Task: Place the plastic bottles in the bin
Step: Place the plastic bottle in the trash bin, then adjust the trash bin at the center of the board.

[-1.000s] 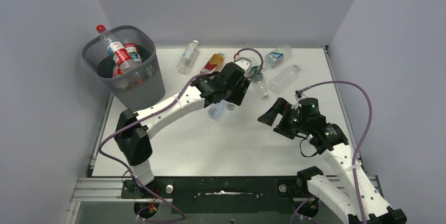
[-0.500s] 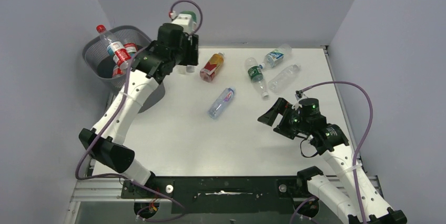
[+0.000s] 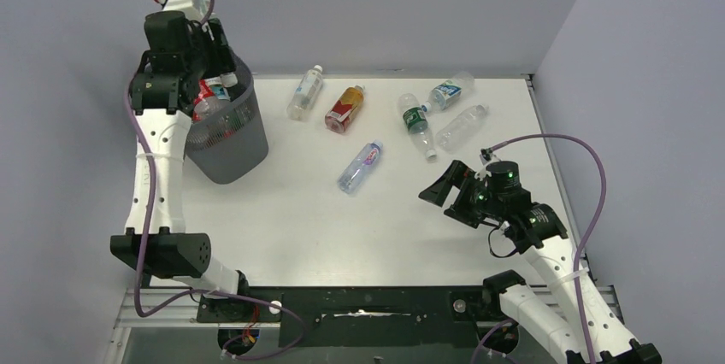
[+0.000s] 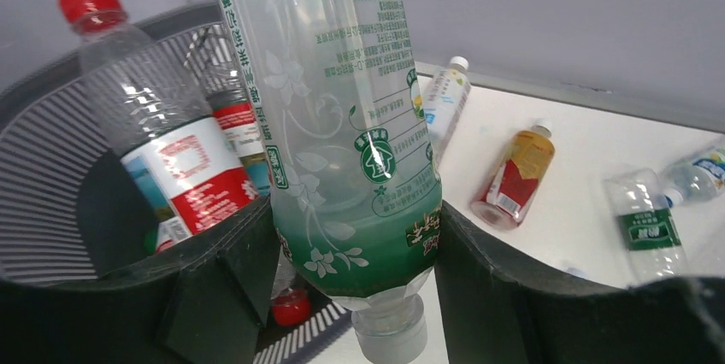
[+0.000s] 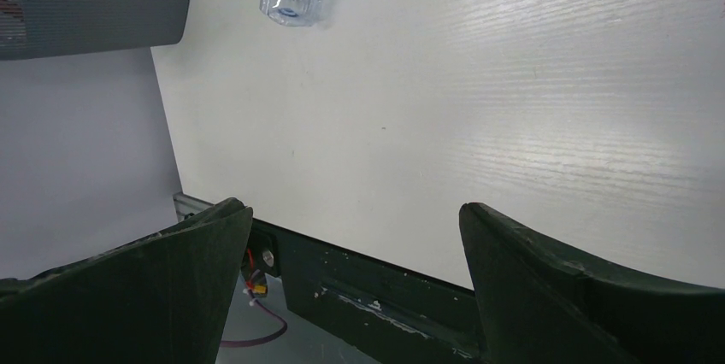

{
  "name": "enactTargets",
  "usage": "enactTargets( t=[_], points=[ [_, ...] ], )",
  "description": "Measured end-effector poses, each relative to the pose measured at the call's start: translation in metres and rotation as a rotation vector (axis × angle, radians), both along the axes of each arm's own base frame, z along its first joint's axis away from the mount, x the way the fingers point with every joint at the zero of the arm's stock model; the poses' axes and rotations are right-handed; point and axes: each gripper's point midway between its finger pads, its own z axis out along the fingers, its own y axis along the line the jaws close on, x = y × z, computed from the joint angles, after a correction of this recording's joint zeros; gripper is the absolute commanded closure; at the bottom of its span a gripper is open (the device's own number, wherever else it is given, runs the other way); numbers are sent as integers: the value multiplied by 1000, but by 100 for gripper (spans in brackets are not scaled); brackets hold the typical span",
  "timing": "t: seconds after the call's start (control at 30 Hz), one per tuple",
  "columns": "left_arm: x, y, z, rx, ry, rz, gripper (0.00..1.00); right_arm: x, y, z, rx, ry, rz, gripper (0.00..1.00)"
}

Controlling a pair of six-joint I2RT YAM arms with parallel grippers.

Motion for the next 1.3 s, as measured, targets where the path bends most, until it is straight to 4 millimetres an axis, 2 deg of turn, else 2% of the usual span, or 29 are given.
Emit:
enactTargets(
  t=[0.1, 0.2, 0.33, 0.43, 0.57, 0.6, 0.67, 0.7, 0.77, 0.9, 1.0, 1.2, 1.3],
  points=[
    [0, 24, 1, -6, -3, 48, 48, 0, 0, 0, 2, 0, 1, 2],
    [0, 40, 1, -10, -6, 83, 48, 0, 0, 0, 2, 2, 2, 2],
    [4, 54, -5, -21, -12, 109, 48, 0, 1, -1, 1, 9, 4, 2],
    [9, 59, -19, -24, 0, 116, 47, 0, 1, -3, 2, 15, 7, 2],
    [15, 59, -44, -28, 28, 113, 44, 0, 2, -4, 0, 22, 8, 2],
    [16, 58, -51, -30, 39, 110, 38, 0, 2, -4, 0, 22, 8, 2],
    [18, 58, -64, -33, 57, 106, 20, 1, 2, -4, 1, 20, 9, 2],
    [18, 57, -70, -34, 66, 103, 17, 1, 3, -4, 2, 20, 10, 2],
    [19, 56, -77, -37, 76, 99, 16, 1, 3, -4, 4, 22, 13, 2],
    [16, 51, -77, -35, 54, 88, 15, 3, 4, -5, 5, 22, 13, 2],
    [5, 45, -75, -33, 48, 82, 15, 2, 4, -6, 7, 24, 16, 2],
    [-17, 22, -58, -28, 4, 36, 15, 2, 6, -7, 13, 24, 24, 2],
    [-28, 12, -56, -28, -5, 15, 15, 3, 7, -6, 20, 20, 24, 2]
  ],
)
